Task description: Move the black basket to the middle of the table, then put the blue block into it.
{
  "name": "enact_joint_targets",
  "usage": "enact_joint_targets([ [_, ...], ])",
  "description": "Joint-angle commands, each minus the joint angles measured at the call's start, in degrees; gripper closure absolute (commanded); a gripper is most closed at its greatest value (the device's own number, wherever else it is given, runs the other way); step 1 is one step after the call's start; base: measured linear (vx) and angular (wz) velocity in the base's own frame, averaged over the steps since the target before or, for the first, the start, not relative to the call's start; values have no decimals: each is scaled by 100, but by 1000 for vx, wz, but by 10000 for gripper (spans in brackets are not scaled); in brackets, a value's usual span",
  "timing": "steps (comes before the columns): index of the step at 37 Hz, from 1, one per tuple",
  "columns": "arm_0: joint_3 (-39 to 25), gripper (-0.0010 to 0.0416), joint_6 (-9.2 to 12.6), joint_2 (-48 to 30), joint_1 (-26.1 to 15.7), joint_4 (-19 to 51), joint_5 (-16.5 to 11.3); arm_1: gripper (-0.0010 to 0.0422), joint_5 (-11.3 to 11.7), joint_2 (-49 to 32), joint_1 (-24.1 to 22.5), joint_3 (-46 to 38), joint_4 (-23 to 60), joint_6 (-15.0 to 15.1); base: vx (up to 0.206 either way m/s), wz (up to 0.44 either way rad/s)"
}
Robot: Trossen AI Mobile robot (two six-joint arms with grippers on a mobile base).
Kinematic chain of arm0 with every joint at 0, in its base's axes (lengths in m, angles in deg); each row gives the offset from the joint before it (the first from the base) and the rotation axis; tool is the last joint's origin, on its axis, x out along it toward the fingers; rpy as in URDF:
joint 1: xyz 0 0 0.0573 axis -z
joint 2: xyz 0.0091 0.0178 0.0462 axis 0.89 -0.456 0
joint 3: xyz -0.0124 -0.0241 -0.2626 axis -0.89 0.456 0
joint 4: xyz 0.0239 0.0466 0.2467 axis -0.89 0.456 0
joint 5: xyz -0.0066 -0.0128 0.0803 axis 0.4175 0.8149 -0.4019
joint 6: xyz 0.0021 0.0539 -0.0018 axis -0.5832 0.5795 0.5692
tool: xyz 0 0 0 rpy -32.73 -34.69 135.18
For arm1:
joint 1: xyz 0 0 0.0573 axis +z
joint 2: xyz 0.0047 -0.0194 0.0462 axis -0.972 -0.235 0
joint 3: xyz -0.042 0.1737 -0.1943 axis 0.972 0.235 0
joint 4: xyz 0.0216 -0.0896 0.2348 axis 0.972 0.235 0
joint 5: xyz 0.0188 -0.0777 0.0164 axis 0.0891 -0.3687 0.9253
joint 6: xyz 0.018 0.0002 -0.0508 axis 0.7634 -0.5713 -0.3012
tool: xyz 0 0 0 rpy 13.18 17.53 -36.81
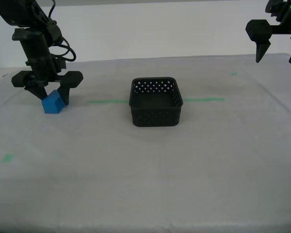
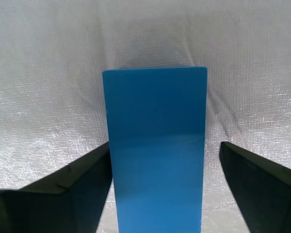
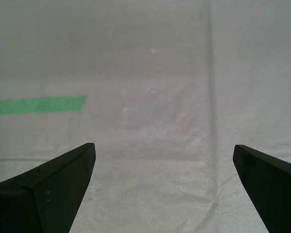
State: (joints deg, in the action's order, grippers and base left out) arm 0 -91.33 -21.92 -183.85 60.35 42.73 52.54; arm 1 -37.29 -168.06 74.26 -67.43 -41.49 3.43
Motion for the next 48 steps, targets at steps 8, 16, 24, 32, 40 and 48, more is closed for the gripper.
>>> enact_joint_targets([
  [8,-2,7,-9,0,-4,-2,-2,263,-15,-2,-4,-2,0,-15,0,0],
  [16,-2,7,-9,0,-7,-2,-2,383,-13,-2,0,-2,-13,-61,0,0],
  [24,-2,7,-9,0,-4,-2,-2,409,-13,-2,-4,-2,-22,-304,0,0],
  [32,-2,7,-9,2,-4,-4,-2,412,-15,11,-4,-13,15,-348,0,0],
  [40,-2,7,-9,0,-4,-4,-2,413,-129,136,-24,-15,125,-479,0,0],
  [48,-2,7,-9,2,-4,-4,-2,413,-127,501,-52,-15,238,-713,0,0],
])
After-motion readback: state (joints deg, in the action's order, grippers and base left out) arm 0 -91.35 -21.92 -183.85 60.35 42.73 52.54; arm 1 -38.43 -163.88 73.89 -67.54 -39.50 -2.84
